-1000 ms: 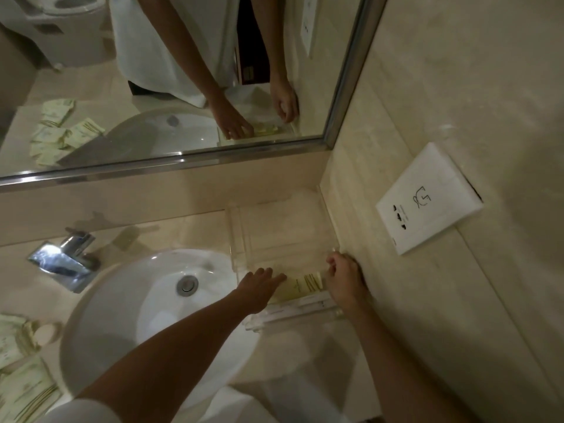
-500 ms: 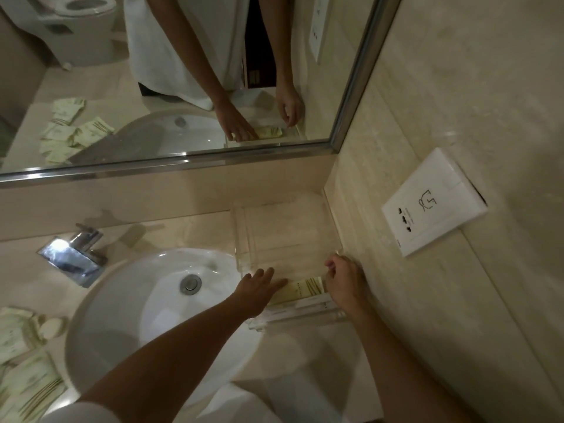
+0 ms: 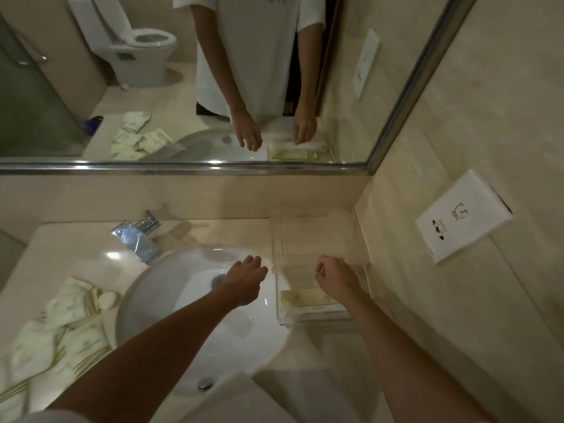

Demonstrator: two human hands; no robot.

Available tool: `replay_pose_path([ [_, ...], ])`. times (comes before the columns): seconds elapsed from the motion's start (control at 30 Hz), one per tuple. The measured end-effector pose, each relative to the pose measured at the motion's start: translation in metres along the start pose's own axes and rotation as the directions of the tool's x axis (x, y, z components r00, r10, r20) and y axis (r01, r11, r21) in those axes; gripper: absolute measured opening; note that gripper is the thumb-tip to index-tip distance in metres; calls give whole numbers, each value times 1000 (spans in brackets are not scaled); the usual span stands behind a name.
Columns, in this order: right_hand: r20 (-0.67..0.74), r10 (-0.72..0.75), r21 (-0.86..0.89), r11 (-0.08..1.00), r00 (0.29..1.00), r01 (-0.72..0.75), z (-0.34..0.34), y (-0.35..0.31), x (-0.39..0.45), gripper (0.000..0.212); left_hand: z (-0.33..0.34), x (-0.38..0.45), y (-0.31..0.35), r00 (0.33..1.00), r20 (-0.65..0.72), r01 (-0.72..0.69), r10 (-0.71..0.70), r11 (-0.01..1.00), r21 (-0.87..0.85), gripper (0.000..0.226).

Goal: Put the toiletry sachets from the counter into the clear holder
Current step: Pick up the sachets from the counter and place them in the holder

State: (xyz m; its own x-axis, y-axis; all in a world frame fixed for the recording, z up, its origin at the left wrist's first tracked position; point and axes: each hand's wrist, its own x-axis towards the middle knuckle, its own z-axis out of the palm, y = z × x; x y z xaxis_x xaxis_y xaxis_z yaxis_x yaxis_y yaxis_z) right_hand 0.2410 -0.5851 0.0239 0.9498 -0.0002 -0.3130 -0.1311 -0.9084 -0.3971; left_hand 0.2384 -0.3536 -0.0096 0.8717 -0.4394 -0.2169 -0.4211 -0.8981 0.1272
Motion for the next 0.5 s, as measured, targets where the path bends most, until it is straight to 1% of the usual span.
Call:
replay_pose_path([
  [0.13,46,-85,-43,995,995,87,8,-47,-3,9,-7,-40,-39,994,-54,95,-97,995,-41,22],
  [0.2,57,-132,-59,989,990,135,15,-72,-6,9,-8,-64,-60,988,-58,141,-145,988,-65,19],
  [0.27,69,-177,-74,980,982,182,24,-97,-11,8,-7,-89,-81,978,-53,198,-203,976,-91,20],
  [0.5,170,-312,-135,932,935,335,69,-189,-35,19,8,-179,-149,914,15,401,-406,896,-189,22],
])
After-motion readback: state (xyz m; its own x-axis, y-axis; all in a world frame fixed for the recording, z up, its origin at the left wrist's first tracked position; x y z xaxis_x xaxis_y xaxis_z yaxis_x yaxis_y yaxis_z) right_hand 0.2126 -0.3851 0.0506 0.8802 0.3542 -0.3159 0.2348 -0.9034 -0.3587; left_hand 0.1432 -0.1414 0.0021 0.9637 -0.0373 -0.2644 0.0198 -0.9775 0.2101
